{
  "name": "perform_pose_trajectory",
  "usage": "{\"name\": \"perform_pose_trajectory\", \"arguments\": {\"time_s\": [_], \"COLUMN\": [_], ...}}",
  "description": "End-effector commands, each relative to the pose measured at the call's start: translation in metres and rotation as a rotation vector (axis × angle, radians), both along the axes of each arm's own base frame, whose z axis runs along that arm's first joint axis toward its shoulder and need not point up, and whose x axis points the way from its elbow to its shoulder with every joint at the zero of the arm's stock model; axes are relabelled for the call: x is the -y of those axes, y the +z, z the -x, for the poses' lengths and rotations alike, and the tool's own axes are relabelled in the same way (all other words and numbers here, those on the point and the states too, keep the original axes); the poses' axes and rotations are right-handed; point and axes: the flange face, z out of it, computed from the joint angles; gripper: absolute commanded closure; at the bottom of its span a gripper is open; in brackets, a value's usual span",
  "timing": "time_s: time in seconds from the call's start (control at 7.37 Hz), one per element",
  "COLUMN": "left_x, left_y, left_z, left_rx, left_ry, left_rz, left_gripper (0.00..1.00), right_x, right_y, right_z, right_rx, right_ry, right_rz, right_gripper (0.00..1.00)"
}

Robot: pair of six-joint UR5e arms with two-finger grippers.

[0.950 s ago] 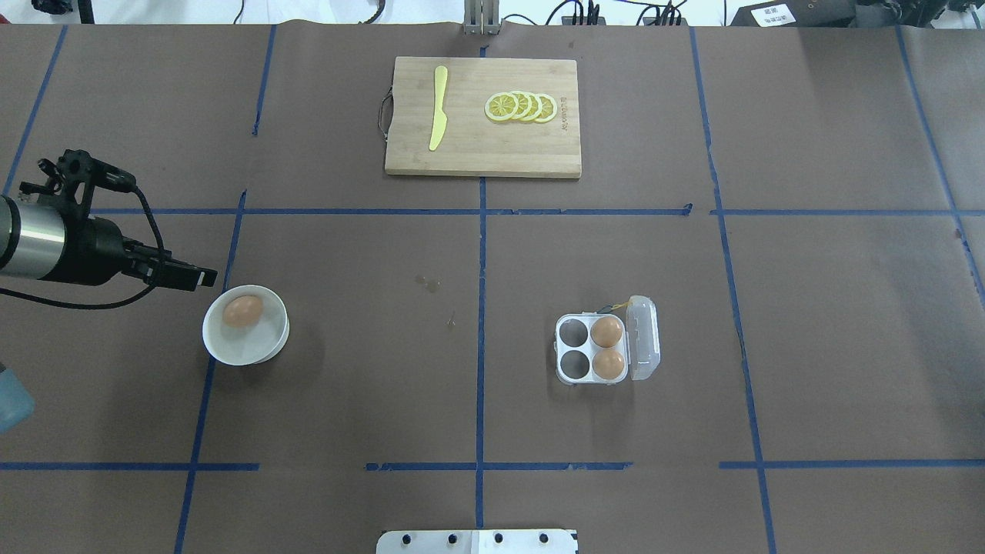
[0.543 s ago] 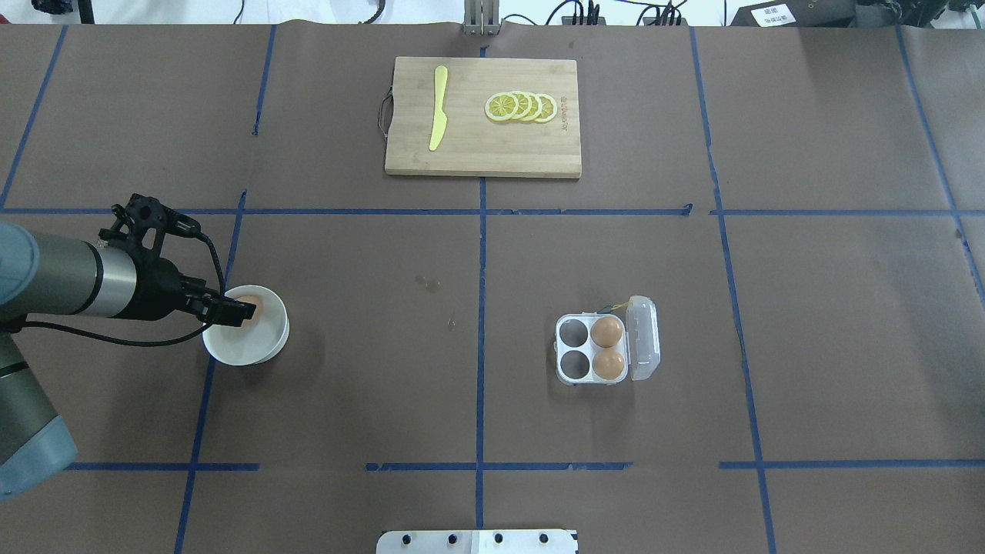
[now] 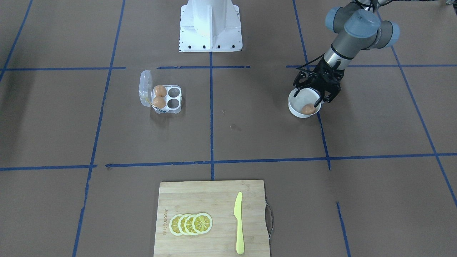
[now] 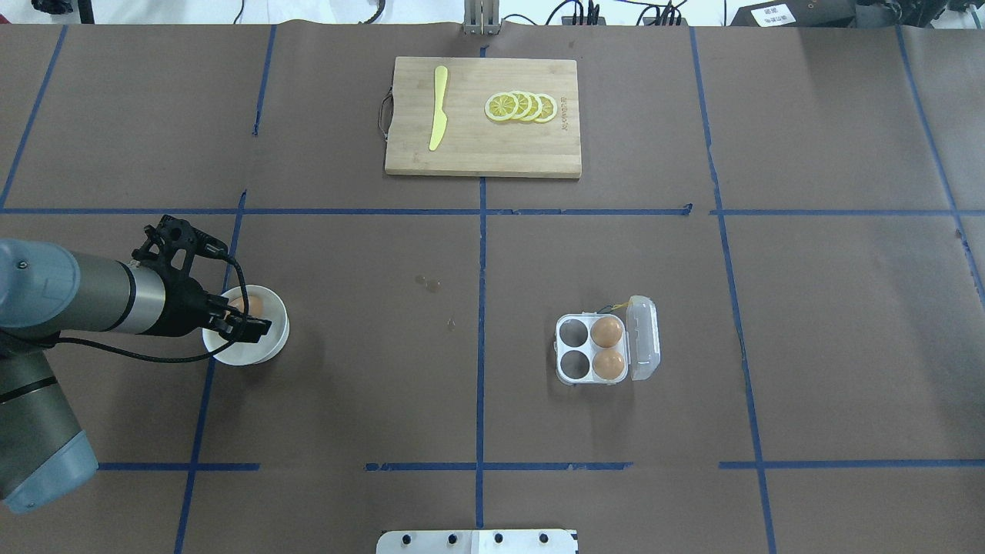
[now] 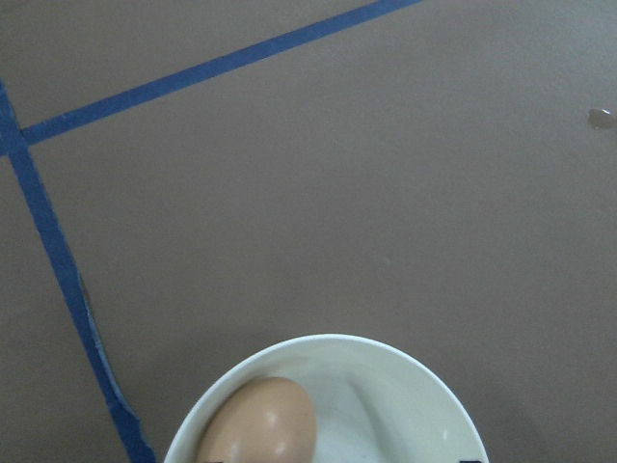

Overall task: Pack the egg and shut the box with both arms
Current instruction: 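Lower the left gripper into the bowl and close on the egg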

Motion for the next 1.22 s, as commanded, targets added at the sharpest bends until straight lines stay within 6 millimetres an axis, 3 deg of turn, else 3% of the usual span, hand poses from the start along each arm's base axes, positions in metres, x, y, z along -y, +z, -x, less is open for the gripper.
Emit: {"name": "perform_pose_trajectory", "arguments": {"time_s": [0.0,0.41,1.09], "left_x": [-0.002,0.001,0.001], "left_y": [-0.001,0.012,0.018], "left_z": [-0.003,-0.003,-0.008], "left_rx": [0.003,0.038,0.048], "left_ry": [0.016,0.047,0.053], "left_rz": [-0.018,-0.063,-0.057], "left_gripper": [0.15,0.15,0.17], "right_x": [0.000,0.000,-0.001], "right_y": [0.000,0.000,0.001], "right_z": [0.000,0.000,0.000], "right_rx": [0.000,0.000,0.000], "right_ry": [-0.001,0.001,0.001], "right_rz": [0.000,0.001,0.002], "right_gripper": [0.00,0.00,0.00]}}
